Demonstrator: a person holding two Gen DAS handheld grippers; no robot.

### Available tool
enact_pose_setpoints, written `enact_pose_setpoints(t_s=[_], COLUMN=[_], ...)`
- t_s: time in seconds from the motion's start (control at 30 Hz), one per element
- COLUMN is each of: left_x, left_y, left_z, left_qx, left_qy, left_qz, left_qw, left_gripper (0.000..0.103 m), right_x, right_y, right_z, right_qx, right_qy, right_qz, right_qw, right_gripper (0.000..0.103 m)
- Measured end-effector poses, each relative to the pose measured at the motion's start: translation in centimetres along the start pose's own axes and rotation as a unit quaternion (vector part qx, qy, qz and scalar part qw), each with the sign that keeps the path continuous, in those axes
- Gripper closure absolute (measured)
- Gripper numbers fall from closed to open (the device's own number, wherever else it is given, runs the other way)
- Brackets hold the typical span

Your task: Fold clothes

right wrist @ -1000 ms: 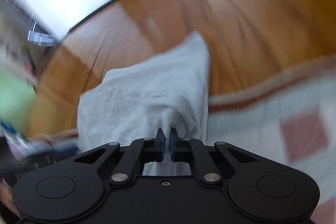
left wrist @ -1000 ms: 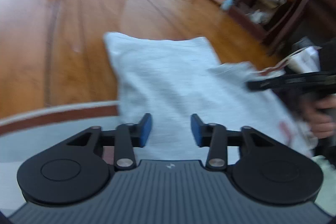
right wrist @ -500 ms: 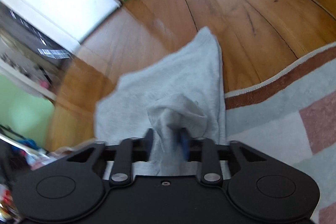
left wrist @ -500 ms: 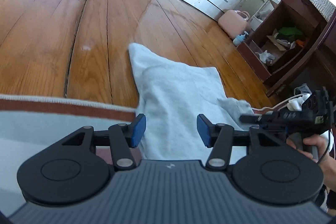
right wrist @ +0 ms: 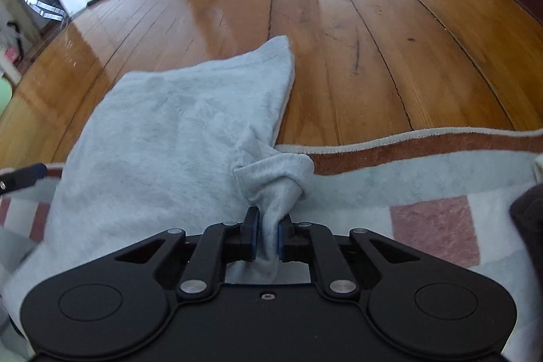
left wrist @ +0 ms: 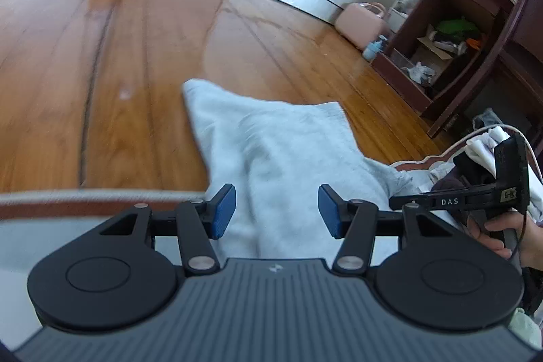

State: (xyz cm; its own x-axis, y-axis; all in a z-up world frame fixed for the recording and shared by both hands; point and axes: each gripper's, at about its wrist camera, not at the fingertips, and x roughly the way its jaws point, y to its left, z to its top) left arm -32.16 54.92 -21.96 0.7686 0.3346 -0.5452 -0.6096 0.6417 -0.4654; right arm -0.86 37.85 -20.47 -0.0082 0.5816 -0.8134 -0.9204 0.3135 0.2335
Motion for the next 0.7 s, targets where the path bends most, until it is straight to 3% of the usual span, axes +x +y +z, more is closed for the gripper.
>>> enact_pose_setpoints(t_s=[0.1, 0.2, 0.27, 0.3, 0.33, 0.4, 0.47, 0.57, 0.67, 0.7], left_x=[2.7, 5.6, 6.7, 7.0, 6.9, 6.2, 4.4, 1.4, 0.5, 1.6], left_y=[0.3, 1.2, 1.4, 1.3, 0.8, -0.3, -1.1, -2.2, -2.6, -2.2], left_z=[1.6, 2.3, 2.2, 2.0, 2.0, 2.2, 3.2, 5.5, 7.4, 7.7], left_qx=[-0.001, -0.030, -0.039, -0.035, -0.015, 0.019, 0.017, 0.023, 0.050, 0.048], left_qy=[0.027, 0.070, 0.075, 0.073, 0.068, 0.059, 0.033, -0.044, -0.102, -0.085], left_qz=[-0.013, -0.027, -0.041, -0.045, -0.042, -0.027, -0.020, -0.006, 0.035, 0.054], left_qw=[0.9996, 0.9968, 0.9956, 0.9957, 0.9967, 0.9977, 0.9991, 0.9987, 0.9929, 0.9938], left_gripper=[0.045, 0.045, 0.049, 0.071, 0.097, 0.097, 0.097, 0.097, 0.096, 0.089], right_x=[0.0, -0.2, -0.6, -0.6, -0.8, -1.9, -3.4, -4.2, -4.1, -3.7], right_y=[-0.8, -1.4, -1.4, -1.0, -0.7, 0.0, 0.6, 2.1, 3.0, 2.9], right_z=[-0.3, -0.6, -0.7, -0.6, -0.5, -0.2, 0.4, 3.0, 6.6, 7.8], right_qx=[0.031, 0.061, 0.060, 0.050, 0.037, 0.012, -0.003, -0.049, -0.061, -0.057], right_qy=[-0.006, -0.015, -0.022, -0.026, -0.034, -0.056, -0.079, -0.092, -0.116, -0.123], right_qz=[0.008, 0.022, 0.029, 0.031, 0.034, 0.047, 0.063, 0.063, 0.070, 0.071], right_qw=[0.999, 0.998, 0.998, 0.998, 0.998, 0.997, 0.995, 0.993, 0.989, 0.988], right_gripper=[0.090, 0.090, 0.090, 0.090, 0.089, 0.090, 0.090, 0.090, 0.090, 0.090])
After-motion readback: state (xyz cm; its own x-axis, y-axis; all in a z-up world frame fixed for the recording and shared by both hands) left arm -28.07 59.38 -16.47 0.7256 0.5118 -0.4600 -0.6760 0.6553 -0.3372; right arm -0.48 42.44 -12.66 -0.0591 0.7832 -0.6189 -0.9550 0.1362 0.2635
